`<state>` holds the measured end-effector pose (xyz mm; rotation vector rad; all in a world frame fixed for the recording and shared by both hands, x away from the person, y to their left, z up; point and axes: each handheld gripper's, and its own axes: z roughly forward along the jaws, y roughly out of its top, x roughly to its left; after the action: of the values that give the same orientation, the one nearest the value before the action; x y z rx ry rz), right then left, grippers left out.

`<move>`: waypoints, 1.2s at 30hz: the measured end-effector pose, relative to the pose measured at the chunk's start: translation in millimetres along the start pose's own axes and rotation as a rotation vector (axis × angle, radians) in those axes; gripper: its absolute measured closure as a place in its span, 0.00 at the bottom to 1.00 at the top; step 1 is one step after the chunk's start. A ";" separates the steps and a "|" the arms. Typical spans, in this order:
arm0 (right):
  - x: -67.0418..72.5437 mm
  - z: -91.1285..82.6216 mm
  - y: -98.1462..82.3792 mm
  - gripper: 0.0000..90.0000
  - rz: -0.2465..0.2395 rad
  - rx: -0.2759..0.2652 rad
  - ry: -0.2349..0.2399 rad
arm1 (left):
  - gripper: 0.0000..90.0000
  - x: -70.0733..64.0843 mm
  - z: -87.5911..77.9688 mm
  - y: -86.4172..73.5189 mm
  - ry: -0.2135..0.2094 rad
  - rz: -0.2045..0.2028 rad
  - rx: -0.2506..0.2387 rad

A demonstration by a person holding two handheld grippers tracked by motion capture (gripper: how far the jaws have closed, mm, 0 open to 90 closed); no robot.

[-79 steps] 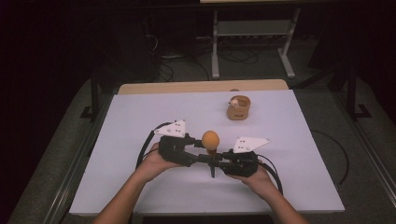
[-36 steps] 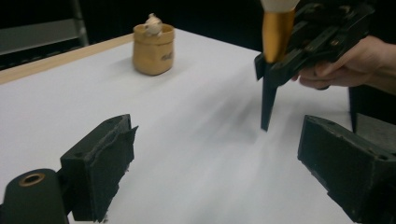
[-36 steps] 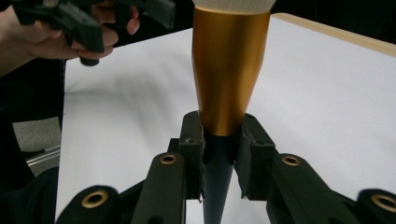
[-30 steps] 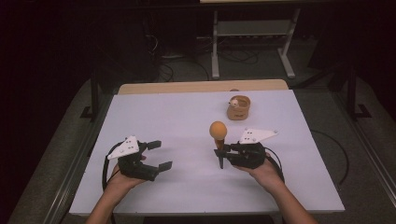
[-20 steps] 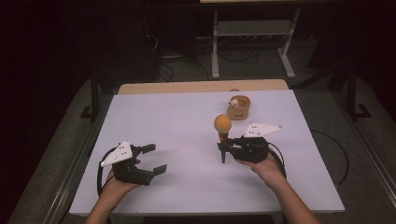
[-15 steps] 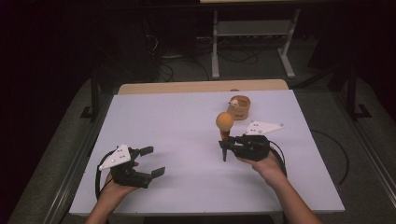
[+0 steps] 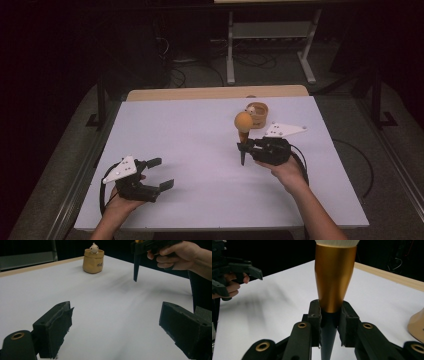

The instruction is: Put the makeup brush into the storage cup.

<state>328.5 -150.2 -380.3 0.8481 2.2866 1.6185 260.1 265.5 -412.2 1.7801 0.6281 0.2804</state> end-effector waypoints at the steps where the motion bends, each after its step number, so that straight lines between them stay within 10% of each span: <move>1: -0.4 -0.1 0.5 0.81 0.002 0.001 -0.004 | 0.12 0.0 0.0 -0.6 0.000 0.002 0.003; 36: -29.1 2.3 20.3 0.81 0.036 -0.023 -0.112 | 0.13 -1.6 4.9 -4.6 -0.026 0.000 0.032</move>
<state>359.9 -160.2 -366.9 0.9553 2.1847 1.5665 259.9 261.4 -417.9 1.8118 0.6166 0.2482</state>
